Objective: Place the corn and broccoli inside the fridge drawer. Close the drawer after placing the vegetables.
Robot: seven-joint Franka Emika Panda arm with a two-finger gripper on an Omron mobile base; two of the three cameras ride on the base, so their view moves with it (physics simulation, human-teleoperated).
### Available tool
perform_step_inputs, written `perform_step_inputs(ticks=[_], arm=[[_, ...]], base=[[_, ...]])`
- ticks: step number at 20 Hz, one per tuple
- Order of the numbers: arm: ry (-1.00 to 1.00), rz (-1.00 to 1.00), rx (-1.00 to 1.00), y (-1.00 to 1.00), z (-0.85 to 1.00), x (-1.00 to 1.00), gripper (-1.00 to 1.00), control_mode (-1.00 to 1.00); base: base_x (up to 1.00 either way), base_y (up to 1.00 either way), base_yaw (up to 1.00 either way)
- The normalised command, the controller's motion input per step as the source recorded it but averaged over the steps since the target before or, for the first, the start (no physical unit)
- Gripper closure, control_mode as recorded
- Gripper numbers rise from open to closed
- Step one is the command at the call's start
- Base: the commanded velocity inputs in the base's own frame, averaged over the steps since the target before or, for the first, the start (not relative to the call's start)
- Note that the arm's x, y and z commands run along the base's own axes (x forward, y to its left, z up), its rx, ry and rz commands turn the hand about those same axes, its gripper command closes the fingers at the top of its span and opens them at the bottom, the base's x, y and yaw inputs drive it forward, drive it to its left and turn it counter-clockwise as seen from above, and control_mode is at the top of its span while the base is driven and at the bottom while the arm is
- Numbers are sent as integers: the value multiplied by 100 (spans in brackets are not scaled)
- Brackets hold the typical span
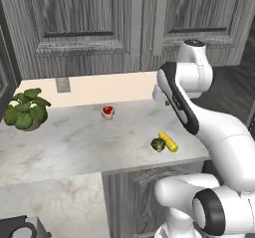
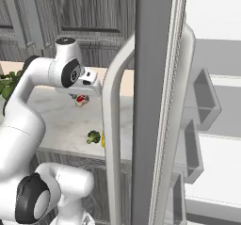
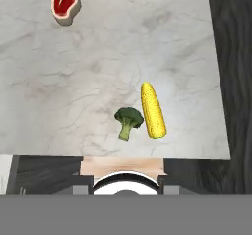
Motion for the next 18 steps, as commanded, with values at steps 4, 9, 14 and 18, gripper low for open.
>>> perform_step_inputs(ticks=[4, 9, 14, 18], arm=[[-5, 0, 0, 6, -4, -29, -100, -100], [21, 1, -7, 21, -87, -21, -100, -100], [21, -6, -3, 22, -98, 0, -100, -100], [17, 0, -1, 0, -73, 0, -100, -100]], base=[[0, 0, 0], [0, 0, 0], [0, 0, 0], [0, 0, 0]])
